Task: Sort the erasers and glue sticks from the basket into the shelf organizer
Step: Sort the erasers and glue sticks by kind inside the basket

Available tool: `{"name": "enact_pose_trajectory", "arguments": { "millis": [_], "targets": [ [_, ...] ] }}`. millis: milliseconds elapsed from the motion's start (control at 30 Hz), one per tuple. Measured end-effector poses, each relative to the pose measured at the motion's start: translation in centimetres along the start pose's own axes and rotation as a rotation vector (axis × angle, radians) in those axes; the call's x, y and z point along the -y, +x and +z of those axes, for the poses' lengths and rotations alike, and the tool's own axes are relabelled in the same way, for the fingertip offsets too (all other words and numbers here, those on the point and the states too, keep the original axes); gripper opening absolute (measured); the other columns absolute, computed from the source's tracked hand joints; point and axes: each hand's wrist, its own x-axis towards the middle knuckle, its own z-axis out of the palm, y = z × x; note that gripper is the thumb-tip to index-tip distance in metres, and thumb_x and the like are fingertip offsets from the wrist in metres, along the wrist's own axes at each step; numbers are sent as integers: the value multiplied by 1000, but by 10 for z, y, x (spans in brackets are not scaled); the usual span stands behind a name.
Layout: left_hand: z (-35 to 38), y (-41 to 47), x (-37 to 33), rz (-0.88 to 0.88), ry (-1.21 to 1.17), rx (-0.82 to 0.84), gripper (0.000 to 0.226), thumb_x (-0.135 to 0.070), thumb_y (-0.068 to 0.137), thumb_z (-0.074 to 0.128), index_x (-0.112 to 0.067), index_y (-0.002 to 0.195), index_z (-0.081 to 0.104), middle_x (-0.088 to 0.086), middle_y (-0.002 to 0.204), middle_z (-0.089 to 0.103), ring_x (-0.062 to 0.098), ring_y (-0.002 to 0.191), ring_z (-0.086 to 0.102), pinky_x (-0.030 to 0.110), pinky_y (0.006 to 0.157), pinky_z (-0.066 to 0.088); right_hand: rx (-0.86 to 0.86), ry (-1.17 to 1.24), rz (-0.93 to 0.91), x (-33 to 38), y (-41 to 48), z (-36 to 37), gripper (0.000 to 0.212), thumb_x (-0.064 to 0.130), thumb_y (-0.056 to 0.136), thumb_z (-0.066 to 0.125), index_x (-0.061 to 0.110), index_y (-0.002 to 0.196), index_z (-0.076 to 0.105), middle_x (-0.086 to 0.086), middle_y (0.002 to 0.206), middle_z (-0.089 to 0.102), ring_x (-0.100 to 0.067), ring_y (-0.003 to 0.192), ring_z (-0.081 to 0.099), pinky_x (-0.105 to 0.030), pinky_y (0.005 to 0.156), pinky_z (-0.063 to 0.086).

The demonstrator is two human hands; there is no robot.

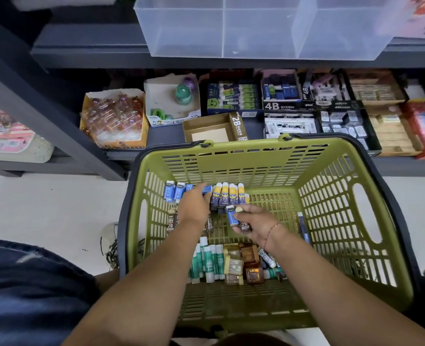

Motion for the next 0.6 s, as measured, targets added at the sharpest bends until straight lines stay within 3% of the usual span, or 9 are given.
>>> {"name": "enact_pose_trajectory", "arguments": {
  "millis": [167, 333, 600],
  "targets": [
    [1, 8, -1, 56, 99, 7, 36, -22, 100, 49, -20, 135, 55, 14, 102, 71, 31, 91, 65, 34, 71, 46, 4, -7, 2, -1, 0, -4, 33, -5, 85, 64, 4, 117, 61, -16, 114, 59, -19, 78, 62, -21, 54, 55],
    [5, 9, -2, 113, 178, -12, 36, -19, 100, 48, -20, 135, 54, 13, 103, 72, 31, 94, 66, 36, 75, 50, -7, -17, 14, -2, 1, -2, 21, -5, 84, 65, 11, 98, 64, -15, 112, 59, -19, 75, 62, -22, 54, 56],
    [7, 10, -3, 144, 266, 22, 36, -20, 101, 47, -21, 137, 50, 10, 95, 71, 29, 86, 65, 34, 66, 47, -7, -22, 31, -3, 2, -1, 19, -3, 85, 65, 12, 95, 63, -11, 104, 60, -17, 74, 62, -22, 55, 56]
  ]
}}
